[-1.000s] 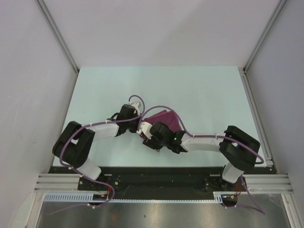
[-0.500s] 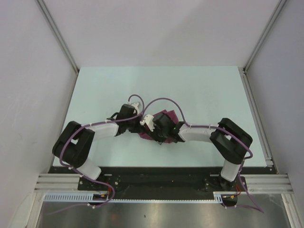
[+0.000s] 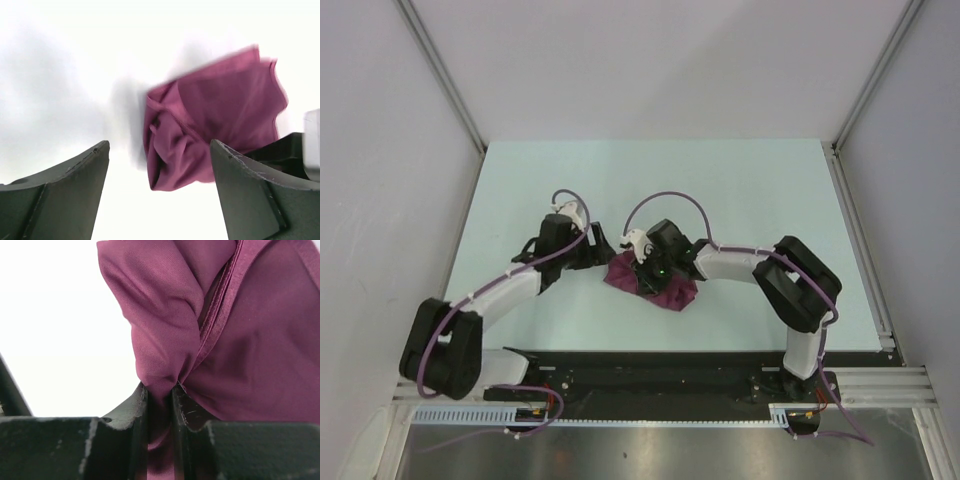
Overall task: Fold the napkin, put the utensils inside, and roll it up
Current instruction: Roll the napkin with the utensil
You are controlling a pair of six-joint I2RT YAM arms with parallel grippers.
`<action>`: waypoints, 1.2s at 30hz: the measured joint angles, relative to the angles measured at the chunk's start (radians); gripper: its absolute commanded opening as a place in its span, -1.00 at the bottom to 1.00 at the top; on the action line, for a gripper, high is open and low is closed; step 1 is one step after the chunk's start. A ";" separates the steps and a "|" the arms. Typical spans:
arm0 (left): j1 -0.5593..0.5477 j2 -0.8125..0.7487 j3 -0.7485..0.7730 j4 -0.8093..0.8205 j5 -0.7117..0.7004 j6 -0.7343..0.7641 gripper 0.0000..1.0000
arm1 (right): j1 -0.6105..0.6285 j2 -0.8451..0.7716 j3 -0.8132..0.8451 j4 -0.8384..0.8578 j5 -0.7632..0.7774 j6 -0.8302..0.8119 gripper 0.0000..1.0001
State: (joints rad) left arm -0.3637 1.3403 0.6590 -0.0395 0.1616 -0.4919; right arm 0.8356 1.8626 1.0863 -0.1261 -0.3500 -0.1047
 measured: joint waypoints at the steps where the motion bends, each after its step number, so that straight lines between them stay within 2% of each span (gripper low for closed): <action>1: 0.009 -0.033 -0.014 0.004 -0.014 -0.005 0.73 | -0.007 0.003 -0.003 0.006 -0.030 0.011 -0.78; 8: 0.015 -0.211 -0.174 0.064 -0.043 -0.031 0.73 | -0.068 0.035 -0.068 0.140 -0.283 0.148 -0.83; 17: 0.010 -0.243 -0.291 0.164 0.060 -0.031 0.72 | -0.170 0.114 -0.115 0.272 -0.547 0.351 -0.87; 25: -0.051 -0.222 -0.305 0.275 0.152 -0.028 0.68 | -0.245 0.210 -0.047 0.188 -0.695 0.409 -0.88; 31: -0.073 -0.164 -0.309 0.336 0.168 -0.014 0.54 | -0.265 0.254 -0.007 0.135 -0.749 0.416 -0.89; 36: -0.082 -0.074 -0.308 0.359 0.164 0.003 0.24 | -0.269 0.262 0.002 0.119 -0.760 0.419 -0.89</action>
State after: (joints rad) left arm -0.4458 1.2659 0.3508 0.3191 0.3260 -0.4885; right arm 0.5671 2.1242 1.0882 -0.0071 -1.1095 0.3141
